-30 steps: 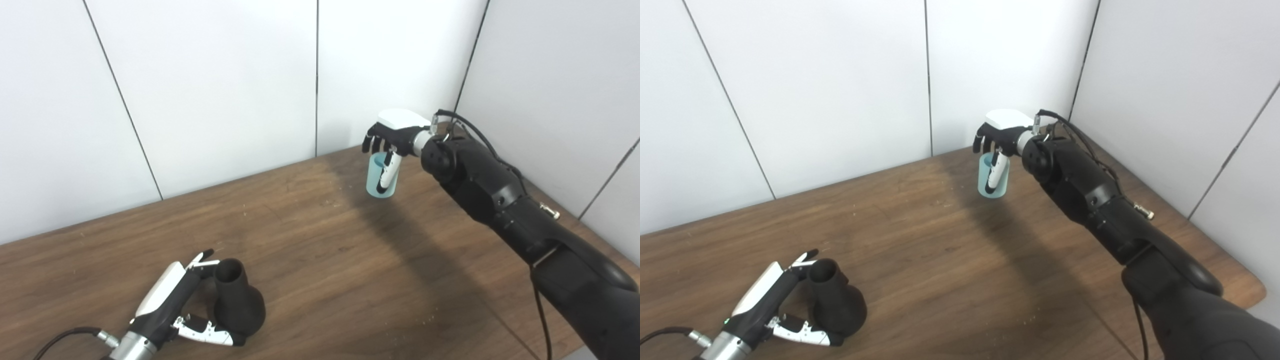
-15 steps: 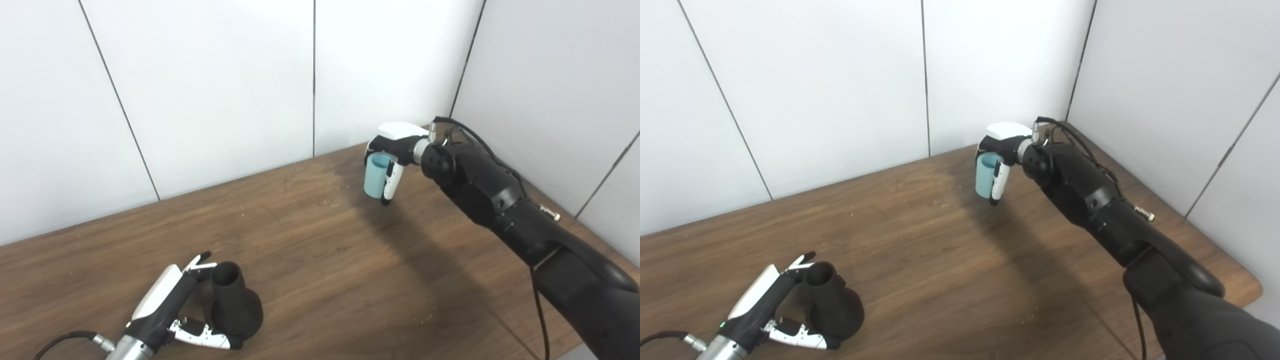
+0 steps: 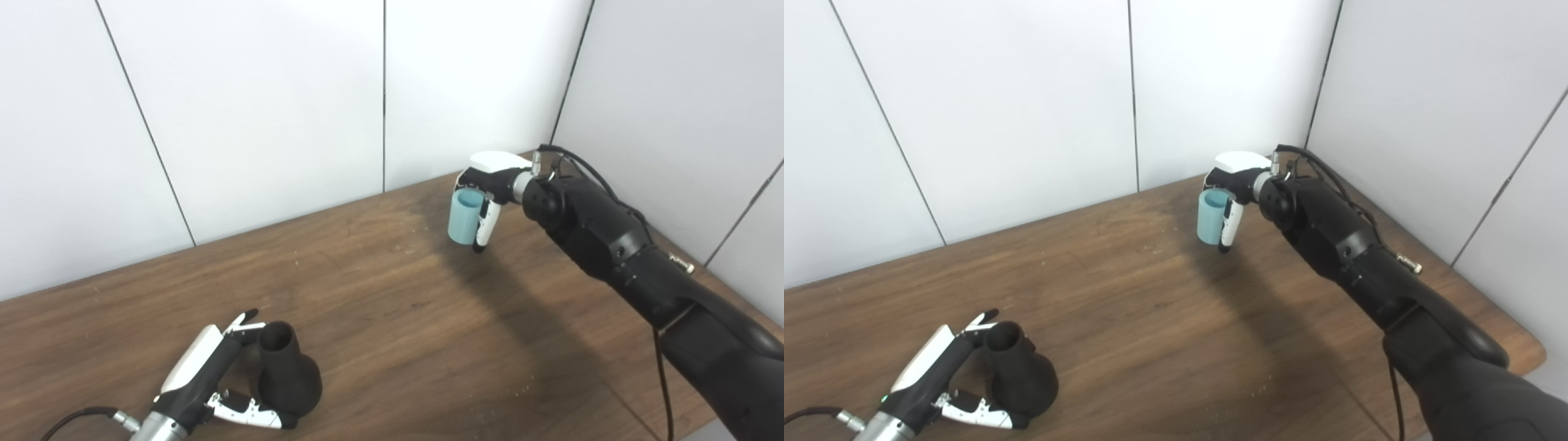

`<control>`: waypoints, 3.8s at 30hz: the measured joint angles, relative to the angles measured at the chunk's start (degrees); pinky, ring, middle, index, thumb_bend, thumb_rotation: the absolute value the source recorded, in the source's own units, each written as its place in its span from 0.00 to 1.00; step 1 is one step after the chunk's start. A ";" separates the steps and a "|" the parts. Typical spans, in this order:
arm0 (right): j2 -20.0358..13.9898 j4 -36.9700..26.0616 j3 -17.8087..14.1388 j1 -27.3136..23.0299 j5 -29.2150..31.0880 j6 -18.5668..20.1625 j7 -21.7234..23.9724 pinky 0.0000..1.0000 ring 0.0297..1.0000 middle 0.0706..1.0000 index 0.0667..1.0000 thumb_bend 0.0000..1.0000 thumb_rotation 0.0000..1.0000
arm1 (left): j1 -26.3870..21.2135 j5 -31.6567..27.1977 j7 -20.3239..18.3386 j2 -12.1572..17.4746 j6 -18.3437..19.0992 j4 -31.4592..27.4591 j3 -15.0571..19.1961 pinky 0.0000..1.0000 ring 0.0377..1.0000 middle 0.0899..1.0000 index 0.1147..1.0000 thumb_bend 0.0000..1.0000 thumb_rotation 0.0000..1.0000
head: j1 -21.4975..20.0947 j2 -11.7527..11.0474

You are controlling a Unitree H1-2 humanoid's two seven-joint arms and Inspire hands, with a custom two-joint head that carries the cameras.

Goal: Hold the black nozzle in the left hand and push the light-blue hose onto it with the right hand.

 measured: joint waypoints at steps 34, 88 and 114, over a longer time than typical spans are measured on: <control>1.16 -6.19 -2.35 0.95 2.21 -2.70 -3.78 0.38 0.41 0.45 0.45 0.52 0.00 | 0.02 -0.08 -0.33 0.01 0.40 -0.45 -0.03 1.00 0.59 0.45 0.41 0.52 0.00 | 3.51 1.50; 3.67 -43.03 -0.65 -10.25 19.74 1.08 23.00 0.33 0.41 0.43 0.50 0.50 0.00 | -4.03 7.66 -0.41 -6.55 15.94 -3.70 -4.10 1.00 0.60 0.47 0.40 0.52 0.00 | 31.38 8.44; 8.29 -42.03 0.49 -10.19 18.63 0.27 22.88 0.32 0.40 0.44 0.50 0.50 0.00 | -1.98 9.15 -0.24 -6.97 17.91 -6.54 -3.89 1.00 0.59 0.47 0.39 0.52 0.00 | 35.86 6.77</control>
